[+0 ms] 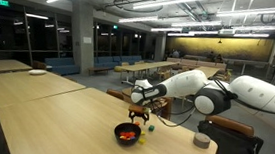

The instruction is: Place the three rings inside the black bowl.

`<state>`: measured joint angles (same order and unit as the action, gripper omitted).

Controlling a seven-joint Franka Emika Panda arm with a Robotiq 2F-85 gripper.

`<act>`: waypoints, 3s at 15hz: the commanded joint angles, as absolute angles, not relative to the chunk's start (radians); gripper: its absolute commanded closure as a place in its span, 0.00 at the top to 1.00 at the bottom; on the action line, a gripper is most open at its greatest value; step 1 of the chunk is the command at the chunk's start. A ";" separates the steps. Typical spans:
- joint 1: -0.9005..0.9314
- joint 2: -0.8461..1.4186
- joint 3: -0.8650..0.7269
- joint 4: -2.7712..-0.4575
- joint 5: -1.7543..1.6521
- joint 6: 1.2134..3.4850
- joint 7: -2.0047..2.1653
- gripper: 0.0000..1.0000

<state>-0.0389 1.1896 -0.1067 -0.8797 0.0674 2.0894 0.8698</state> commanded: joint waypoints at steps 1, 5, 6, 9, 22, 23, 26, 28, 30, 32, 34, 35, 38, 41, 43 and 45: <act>-0.072 1.278 -0.080 -0.719 0.105 2.039 0.854 1.00; -0.087 1.324 -0.069 -0.646 0.113 2.017 0.856 1.00; -0.089 1.334 -0.067 -0.631 0.112 2.014 0.856 1.00; -0.096 1.360 -0.064 -0.588 0.110 2.000 0.858 1.00; -0.125 1.415 -0.046 -0.516 0.103 1.978 0.864 0.66; -0.126 1.414 -0.046 -0.515 0.102 1.977 0.864 0.58; -0.127 1.413 -0.042 -0.512 0.102 1.978 0.863 0.34; -0.126 1.412 -0.041 -0.511 0.101 1.977 0.860 0.19; -0.121 1.408 -0.035 -0.512 0.101 1.970 0.852 0.18; -0.104 1.398 -0.030 -0.517 0.093 1.965 0.841 0.19; -0.087 1.387 -0.019 -0.519 0.091 1.964 0.825 0.19; -0.078 1.382 -0.017 -0.519 0.088 1.966 0.820 0.19; -0.050 1.364 -0.023 -0.507 0.080 1.970 0.812 0.19; -0.036 1.353 -0.031 -0.491 0.074 1.974 0.812 0.19; -0.031 1.343 -0.033 -0.488 0.071 1.975 0.806 0.19; -0.019 1.334 -0.035 -0.482 0.067 1.976 0.796 0.19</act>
<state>-0.0325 1.3524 -0.0279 -0.5004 0.0825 1.9875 0.8175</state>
